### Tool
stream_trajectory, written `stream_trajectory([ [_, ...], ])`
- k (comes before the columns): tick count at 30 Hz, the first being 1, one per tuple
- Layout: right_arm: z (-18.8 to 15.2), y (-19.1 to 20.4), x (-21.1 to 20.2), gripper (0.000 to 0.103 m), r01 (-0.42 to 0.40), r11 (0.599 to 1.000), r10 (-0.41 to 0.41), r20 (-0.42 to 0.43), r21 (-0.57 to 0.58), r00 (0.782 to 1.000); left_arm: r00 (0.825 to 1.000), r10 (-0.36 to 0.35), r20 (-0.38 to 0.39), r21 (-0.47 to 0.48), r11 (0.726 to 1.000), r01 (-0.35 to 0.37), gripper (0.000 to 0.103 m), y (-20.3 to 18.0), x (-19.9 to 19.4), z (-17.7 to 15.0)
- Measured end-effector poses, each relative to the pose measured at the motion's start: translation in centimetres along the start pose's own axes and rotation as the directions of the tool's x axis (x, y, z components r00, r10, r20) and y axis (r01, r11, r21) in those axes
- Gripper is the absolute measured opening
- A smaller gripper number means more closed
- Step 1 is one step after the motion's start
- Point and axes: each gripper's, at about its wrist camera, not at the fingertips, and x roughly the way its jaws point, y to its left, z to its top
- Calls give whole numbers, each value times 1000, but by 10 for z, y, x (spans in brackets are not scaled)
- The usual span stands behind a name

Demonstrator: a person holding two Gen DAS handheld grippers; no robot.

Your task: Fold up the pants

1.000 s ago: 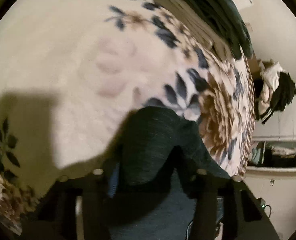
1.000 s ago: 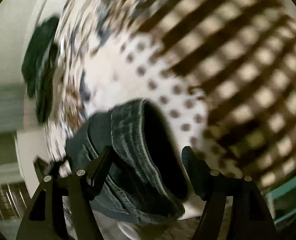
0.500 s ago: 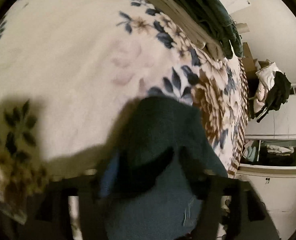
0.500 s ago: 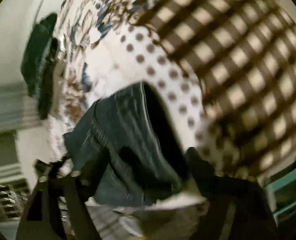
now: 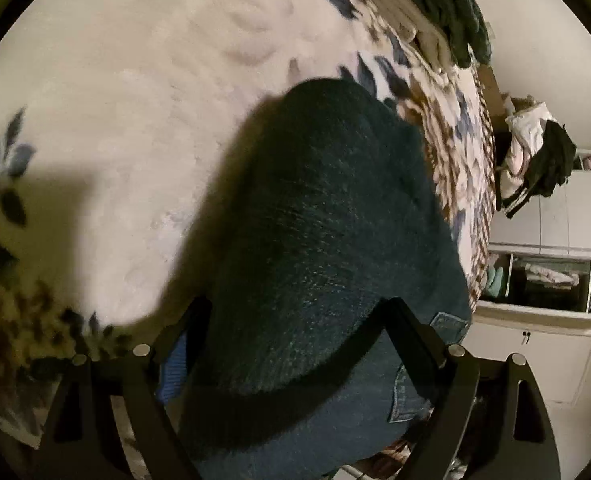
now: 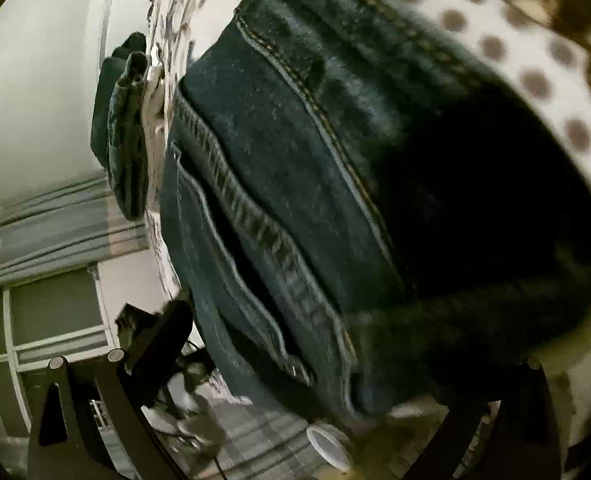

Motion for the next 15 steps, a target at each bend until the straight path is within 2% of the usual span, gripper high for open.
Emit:
stream_trajectory([
  [3, 1, -5, -1, 103, -49, 998, 47, 47, 47, 998, 1000, -16, -2, -7, 1000, 16, 88, 2, 3, 2],
  [7, -5, -1, -2, 103, -55, 997, 50, 97, 55, 994, 1000, -21, 4, -14, 1000, 21, 88, 3, 4, 2],
  [8, -6, 0, -4, 96, -39, 998, 33, 105, 56, 994, 1000, -19, 5, -7, 1000, 20, 88, 2, 4, 1],
  [9, -8, 1, -5, 93, -20, 999, 15, 112, 49, 994, 1000, -13, 11, 9, 1000, 13, 83, 0, 2, 0],
  [10, -8, 3, -7, 79, 5, 999, -10, 122, 43, 993, 1000, -6, 20, 22, 1000, 5, 76, -3, 2, -1],
  [11, -10, 6, -8, 69, 20, 999, -25, 129, 43, 991, 1000, 0, 29, 42, 999, -1, 61, -6, -1, -4],
  [12, -12, 8, -10, 65, 29, 999, -35, 134, 46, 990, 999, -1, 38, 52, 999, -1, 48, -7, -4, -6],
  [14, -17, 15, -14, 54, 52, 998, -58, 142, 46, 988, 998, -1, 63, 74, 997, -4, 35, -11, -13, -12],
  [15, -19, 19, -16, 52, 65, 997, -70, 143, 39, 987, 997, -1, 71, 80, 997, -5, 30, -12, -16, -14],
])
